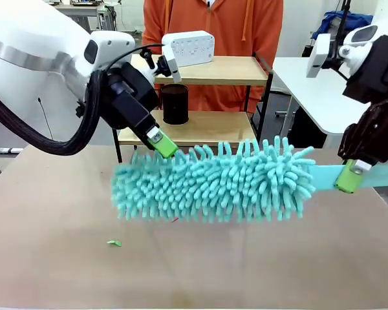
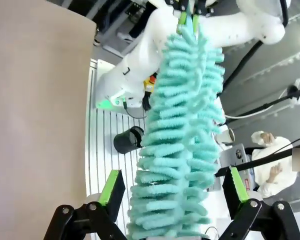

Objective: Clean the shelf.
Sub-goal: Hand the Duster back to the human.

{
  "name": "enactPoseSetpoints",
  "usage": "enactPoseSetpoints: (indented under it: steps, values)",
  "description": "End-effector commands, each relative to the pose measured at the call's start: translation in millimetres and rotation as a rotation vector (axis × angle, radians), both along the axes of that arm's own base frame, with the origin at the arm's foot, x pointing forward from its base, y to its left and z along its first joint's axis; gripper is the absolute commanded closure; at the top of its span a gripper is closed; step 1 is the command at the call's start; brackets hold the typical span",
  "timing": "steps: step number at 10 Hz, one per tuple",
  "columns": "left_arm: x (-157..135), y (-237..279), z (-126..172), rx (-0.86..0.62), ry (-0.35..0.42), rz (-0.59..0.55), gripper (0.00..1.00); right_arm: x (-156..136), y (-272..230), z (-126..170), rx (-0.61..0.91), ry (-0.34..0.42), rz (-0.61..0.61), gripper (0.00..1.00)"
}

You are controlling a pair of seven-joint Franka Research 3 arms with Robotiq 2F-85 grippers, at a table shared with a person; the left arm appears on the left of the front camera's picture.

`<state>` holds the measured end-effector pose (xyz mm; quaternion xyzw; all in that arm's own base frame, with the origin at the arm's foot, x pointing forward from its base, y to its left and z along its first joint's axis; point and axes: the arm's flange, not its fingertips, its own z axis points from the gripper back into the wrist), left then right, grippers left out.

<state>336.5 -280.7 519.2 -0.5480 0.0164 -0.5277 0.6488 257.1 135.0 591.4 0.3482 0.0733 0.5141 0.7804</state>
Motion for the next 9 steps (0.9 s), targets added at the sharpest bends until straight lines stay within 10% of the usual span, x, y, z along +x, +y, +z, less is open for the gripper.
enactPoseSetpoints:
  steps: [1,6,7,8,9]
  values:
    - [0.6,4.1,-8.6,0.013,-0.011,-0.043,0.00,6.6,-6.3,-0.6,0.079,0.001,-0.027,0.88]
    - [-0.7,3.1,-13.7,-0.005,-0.023,-0.093,0.00,11.0,-10.2,-7.4,0.087,0.035,-0.047,0.88]
    - [-3.6,3.0,-13.0,-0.006,-0.034,-0.118,0.60,11.0,-10.9,-8.2,0.089,0.034,-0.051,0.88]
    - [-5.9,3.6,-11.8,-0.020,-0.029,-0.140,0.60,11.1,-12.1,-9.7,0.086,0.035,-0.059,0.88]
    - [-5.4,3.6,-11.9,-0.020,-0.031,-0.140,1.00,10.9,-13.0,-10.5,0.089,0.036,-0.063,0.88]
